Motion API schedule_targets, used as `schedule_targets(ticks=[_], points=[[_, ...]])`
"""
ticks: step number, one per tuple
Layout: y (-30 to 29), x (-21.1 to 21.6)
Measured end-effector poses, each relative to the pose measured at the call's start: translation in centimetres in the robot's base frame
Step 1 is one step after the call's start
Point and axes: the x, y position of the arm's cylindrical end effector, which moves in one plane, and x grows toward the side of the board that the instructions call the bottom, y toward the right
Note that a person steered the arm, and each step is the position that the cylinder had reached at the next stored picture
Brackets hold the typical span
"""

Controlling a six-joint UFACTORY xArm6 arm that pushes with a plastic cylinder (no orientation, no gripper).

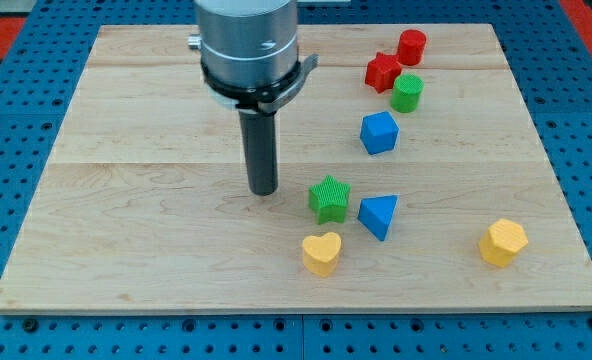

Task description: Slide green star closer to blue triangle

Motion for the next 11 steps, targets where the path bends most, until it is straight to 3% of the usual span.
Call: schedule_targets(ticks=[1,2,4,5,8,11], points=[[0.9,3.9],[3.3,4.6],[6.2,-2.5],[8.1,-3.0],[3.5,-2.8],[8.6,1.0]])
